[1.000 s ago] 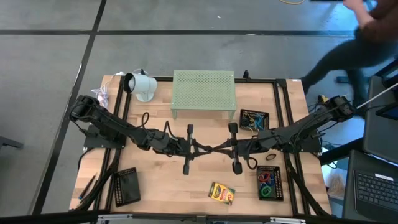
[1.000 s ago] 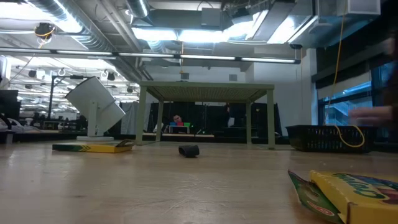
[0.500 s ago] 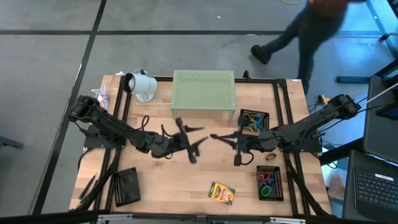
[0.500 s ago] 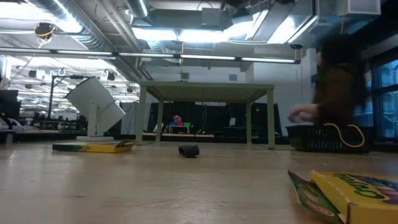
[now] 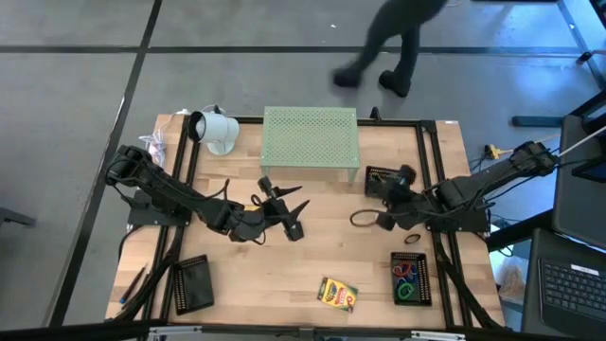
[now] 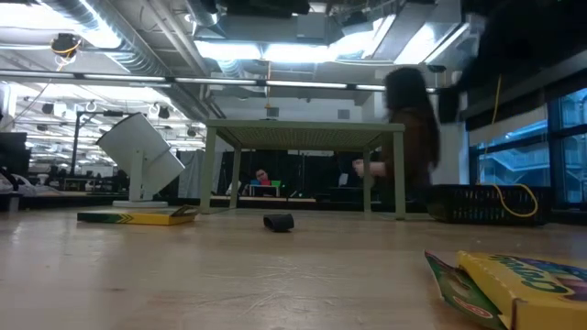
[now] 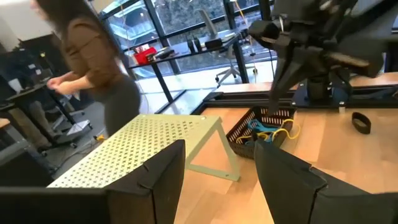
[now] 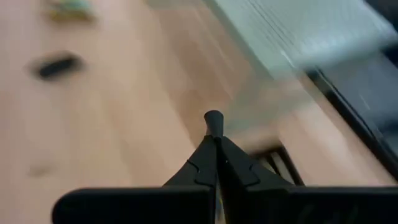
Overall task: Pick & Place Office Desk Supplies
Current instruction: Put the black rubber band into the top right black bin
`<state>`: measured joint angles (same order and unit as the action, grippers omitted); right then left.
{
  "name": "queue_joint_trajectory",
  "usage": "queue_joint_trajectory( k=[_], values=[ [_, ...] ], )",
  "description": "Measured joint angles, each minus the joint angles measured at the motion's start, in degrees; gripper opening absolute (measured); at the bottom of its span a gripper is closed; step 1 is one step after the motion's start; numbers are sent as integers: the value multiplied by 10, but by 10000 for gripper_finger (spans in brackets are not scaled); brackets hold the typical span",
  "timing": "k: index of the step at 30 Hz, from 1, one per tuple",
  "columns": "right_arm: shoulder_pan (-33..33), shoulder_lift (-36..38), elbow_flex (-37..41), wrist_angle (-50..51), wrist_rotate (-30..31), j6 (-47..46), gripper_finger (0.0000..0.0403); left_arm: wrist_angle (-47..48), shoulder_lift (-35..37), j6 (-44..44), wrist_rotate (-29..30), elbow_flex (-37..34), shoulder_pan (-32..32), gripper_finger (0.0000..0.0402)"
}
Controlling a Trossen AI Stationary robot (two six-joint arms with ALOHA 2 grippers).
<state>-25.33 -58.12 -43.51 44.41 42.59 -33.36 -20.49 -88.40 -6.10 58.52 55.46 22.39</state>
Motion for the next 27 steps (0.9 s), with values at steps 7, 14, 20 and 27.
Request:
queue_joint_trajectory(
  k=[7,14,20,27],
  values=[
    [45,-13,0,149,-1,-222,7,1,0,11,-1,0,0,187],
    [99,-33,0,150,-15,-309,9,2,0,36,-1,0,0,189],
    [133,-53,0,150,-17,-333,11,25,0,62,-1,0,0,185],
    [148,-72,0,150,-17,-335,64,81,0,119,-53,0,0,189]
  ],
)
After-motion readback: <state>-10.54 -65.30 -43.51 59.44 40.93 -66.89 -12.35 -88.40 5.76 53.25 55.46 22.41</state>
